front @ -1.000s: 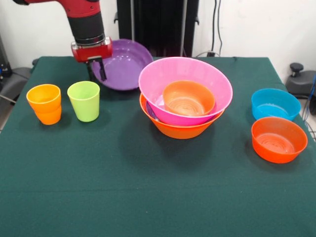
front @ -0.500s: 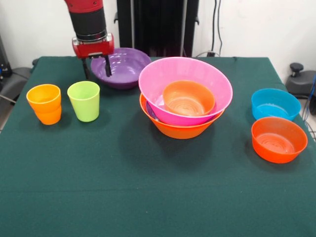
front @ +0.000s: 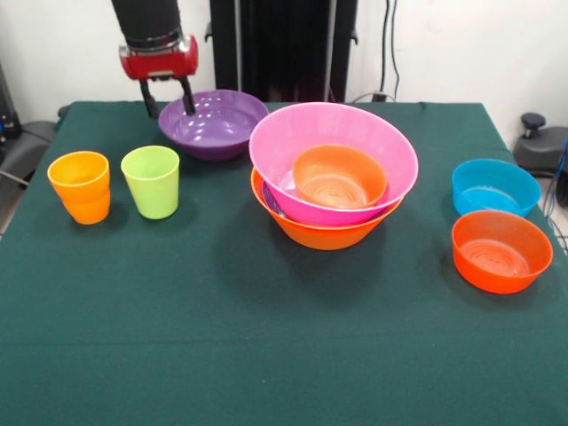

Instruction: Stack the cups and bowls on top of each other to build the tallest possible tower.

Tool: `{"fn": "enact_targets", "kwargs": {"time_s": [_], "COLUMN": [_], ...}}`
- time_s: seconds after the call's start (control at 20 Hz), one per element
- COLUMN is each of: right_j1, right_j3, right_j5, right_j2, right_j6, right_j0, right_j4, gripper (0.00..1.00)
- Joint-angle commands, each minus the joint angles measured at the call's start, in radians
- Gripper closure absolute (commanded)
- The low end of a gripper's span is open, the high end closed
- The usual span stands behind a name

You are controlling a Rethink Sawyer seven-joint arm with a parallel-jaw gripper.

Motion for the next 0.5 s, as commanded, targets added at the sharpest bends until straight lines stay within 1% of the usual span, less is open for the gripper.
{"fn": "enact_targets", "kwargs": {"time_s": [0.05, 0.15, 0.3, 0.5], "right_j1": [-0.072, -0.064, -0.052, -0.034], "right_j3": [0.045, 0.047, 0.062, 0.069], "right_j5": [0.154, 0.130, 0.069, 0.030], "right_j2": [0.083, 0.070, 0.054, 0.042], "right_j6": [-0.050, -0.039, -0.022, -0.009], "right_j0": [0.011, 0.016, 0.012, 0.014], "right_j4": [0.091, 0.077, 0.043, 0.019], "gripper": [0.00, 0.00, 0.00, 0.00]}}
